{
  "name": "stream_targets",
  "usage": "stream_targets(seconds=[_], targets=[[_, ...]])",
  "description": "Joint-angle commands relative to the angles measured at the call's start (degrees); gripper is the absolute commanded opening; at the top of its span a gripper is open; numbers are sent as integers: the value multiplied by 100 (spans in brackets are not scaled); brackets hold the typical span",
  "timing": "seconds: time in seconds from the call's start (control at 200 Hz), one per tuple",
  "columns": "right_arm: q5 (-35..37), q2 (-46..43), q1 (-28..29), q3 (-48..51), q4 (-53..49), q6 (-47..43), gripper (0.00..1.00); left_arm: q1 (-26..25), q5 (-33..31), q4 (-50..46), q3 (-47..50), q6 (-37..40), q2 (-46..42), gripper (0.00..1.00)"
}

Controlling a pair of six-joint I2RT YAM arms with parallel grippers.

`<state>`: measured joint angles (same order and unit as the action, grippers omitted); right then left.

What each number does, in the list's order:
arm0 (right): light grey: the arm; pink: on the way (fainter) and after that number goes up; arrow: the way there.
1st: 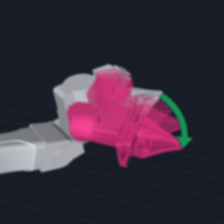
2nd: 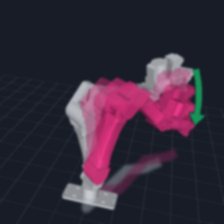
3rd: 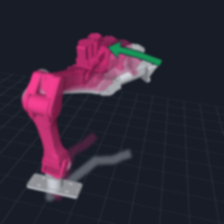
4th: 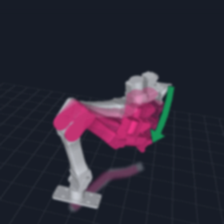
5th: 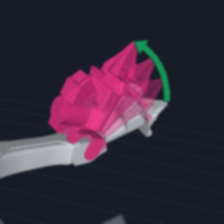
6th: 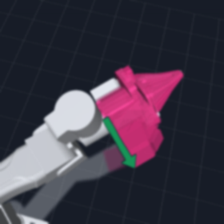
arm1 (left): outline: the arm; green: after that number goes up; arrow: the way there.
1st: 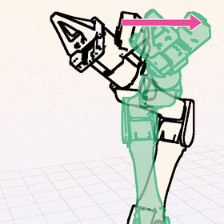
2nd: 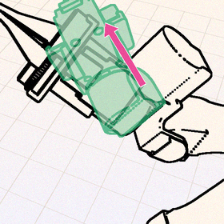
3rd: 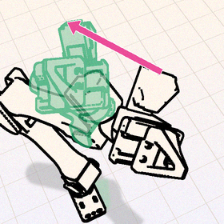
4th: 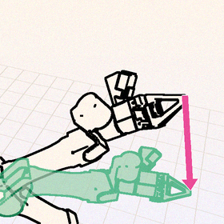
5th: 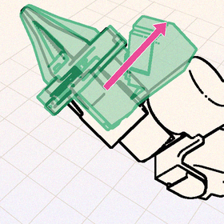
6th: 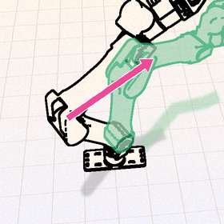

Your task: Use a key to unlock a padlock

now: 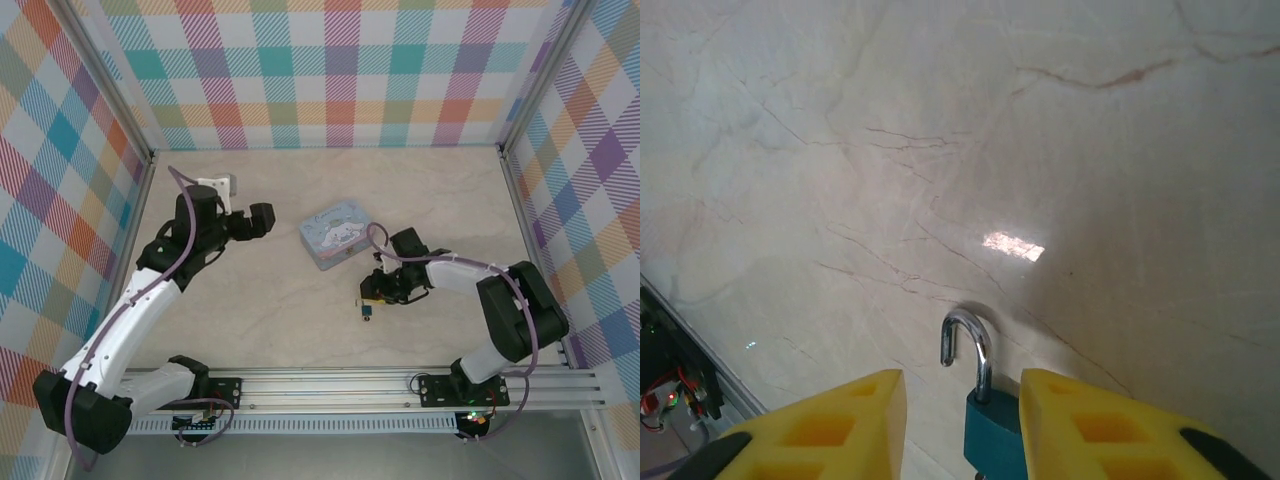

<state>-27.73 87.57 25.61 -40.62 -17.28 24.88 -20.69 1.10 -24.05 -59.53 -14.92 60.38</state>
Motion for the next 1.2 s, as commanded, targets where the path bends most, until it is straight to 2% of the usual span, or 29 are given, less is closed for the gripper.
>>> stream_targets(seconds=[0.0,0.21,0.425,0.51,0.57,0.705,0.85,0.97,1.08,1.195], targets=[[644,-584,15,-313,-624,-238,39,21,-452,-71,111,158,-306,100],[2164,-2051,-186,-451,-1169,-673,52,22,-1664,209,639,200,-1036,100],[3371,-3188,-791,75,-457,-1196,72,30,-2690,188,1149,121,-1250,100],[3719,-3388,-1070,361,-55,-1364,86,30,-2742,359,1402,379,-1204,100],[3713,-3488,-1291,631,379,-1528,100,30,-2770,631,1683,571,-1241,100],[3546,-3532,-1730,1221,1415,-1939,100,55,-3123,1339,2305,646,-1250,100],[3195,-3182,-2266,1752,2748,-2079,100,173,-3268,1877,2696,621,-1080,100],[2762,-2601,-2605,2171,4185,-2039,100,348,-3197,2419,2964,606,-768,100],[2533,-1836,-2643,2373,5535,-2204,99,528,-3013,2953,3127,656,-463,100],[2246,-1187,-2675,2302,6470,-2377,100,725,-2843,3749,3314,824,-64,100]])
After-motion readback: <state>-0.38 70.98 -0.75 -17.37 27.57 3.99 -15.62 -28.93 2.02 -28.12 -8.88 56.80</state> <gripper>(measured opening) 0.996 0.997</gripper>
